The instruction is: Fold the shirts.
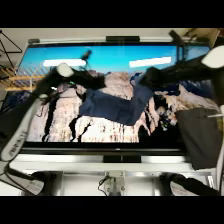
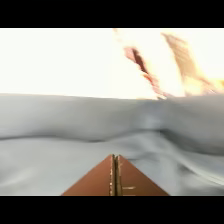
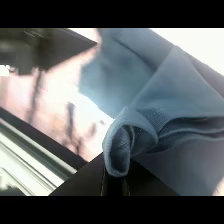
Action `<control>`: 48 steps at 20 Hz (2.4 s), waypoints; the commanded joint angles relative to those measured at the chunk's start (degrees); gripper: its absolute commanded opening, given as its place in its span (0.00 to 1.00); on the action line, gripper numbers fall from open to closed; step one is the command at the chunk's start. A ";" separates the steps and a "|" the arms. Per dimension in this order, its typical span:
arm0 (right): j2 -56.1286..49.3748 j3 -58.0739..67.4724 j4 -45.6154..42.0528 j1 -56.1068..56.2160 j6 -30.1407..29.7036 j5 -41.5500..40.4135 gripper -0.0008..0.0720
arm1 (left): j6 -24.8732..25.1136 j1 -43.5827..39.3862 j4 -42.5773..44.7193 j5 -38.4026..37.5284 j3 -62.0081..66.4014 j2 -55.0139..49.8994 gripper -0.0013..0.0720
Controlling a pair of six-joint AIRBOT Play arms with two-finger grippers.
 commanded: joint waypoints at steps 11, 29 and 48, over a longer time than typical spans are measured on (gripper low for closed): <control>-22.86 0.04 20.09 17.70 -9.14 -26.03 0.83 | -2.45 24.65 10.21 -16.63 -0.20 26.12 0.06; -26.27 -16.87 5.99 1.95 -1.14 -17.79 0.34 | -0.76 18.51 10.19 -16.81 -5.42 26.01 0.06; 3.52 3.43 -21.73 -51.76 0.63 24.72 0.10 | 0.98 16.94 8.87 -21.38 -5.40 26.08 0.06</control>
